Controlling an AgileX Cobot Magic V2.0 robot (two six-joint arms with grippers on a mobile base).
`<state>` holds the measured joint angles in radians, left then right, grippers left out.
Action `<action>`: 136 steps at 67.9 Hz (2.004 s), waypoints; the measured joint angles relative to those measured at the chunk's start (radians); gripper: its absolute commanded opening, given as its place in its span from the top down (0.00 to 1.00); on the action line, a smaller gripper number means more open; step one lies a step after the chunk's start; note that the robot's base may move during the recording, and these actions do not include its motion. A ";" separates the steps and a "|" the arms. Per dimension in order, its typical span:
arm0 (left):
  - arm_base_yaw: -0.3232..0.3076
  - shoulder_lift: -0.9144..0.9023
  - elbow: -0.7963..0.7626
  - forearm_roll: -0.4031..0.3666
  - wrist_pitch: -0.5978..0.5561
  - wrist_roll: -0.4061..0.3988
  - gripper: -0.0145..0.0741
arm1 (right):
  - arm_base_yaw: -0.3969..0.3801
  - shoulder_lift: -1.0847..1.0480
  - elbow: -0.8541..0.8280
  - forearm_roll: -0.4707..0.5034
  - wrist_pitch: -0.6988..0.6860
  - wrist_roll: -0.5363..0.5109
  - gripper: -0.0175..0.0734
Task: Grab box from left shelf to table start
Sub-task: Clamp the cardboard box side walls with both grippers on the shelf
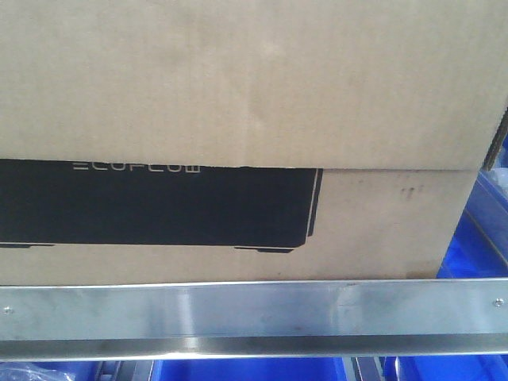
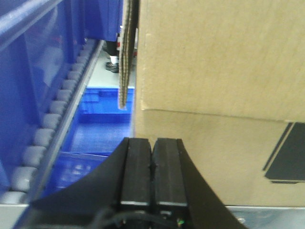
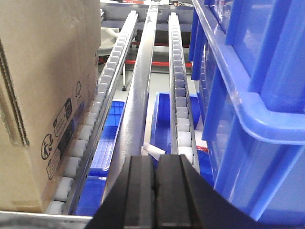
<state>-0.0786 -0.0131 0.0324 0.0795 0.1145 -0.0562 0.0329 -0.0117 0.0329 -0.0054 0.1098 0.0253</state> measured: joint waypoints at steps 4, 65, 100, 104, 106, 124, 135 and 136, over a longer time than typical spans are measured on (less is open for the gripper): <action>0.000 0.000 0.000 0.005 0.000 0.000 0.95 | 0.000 0.000 0.000 0.000 0.000 0.000 0.75; 0.000 0.012 -0.252 -0.045 -0.114 0.000 0.95 | 0.000 0.000 0.000 0.000 0.000 0.000 0.75; 0.000 0.283 -0.618 -0.043 0.157 0.000 0.41 | 0.000 0.000 0.000 0.000 0.000 0.000 0.75; 0.000 0.324 -0.648 -0.043 0.191 0.000 0.43 | 0.000 0.000 0.000 0.000 0.000 0.000 0.75; 0.000 0.346 -0.673 -0.043 0.212 0.000 0.44 | 0.000 0.000 0.000 0.000 0.000 0.000 0.75; 0.000 0.675 -1.030 -0.039 0.599 0.000 0.46 | 0.000 0.000 0.000 0.000 0.000 0.000 0.75; 0.000 0.907 -1.243 -0.009 0.834 0.000 0.46 | 0.000 0.000 0.000 0.000 0.000 0.000 0.75; 0.000 0.924 -1.258 -0.007 0.848 0.000 0.46 | 0.000 0.000 0.000 0.000 0.000 0.000 0.75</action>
<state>-0.0786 0.9112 -1.2256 0.0720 0.9628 -0.0562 0.0329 -0.0117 0.0329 -0.0054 0.1098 0.0253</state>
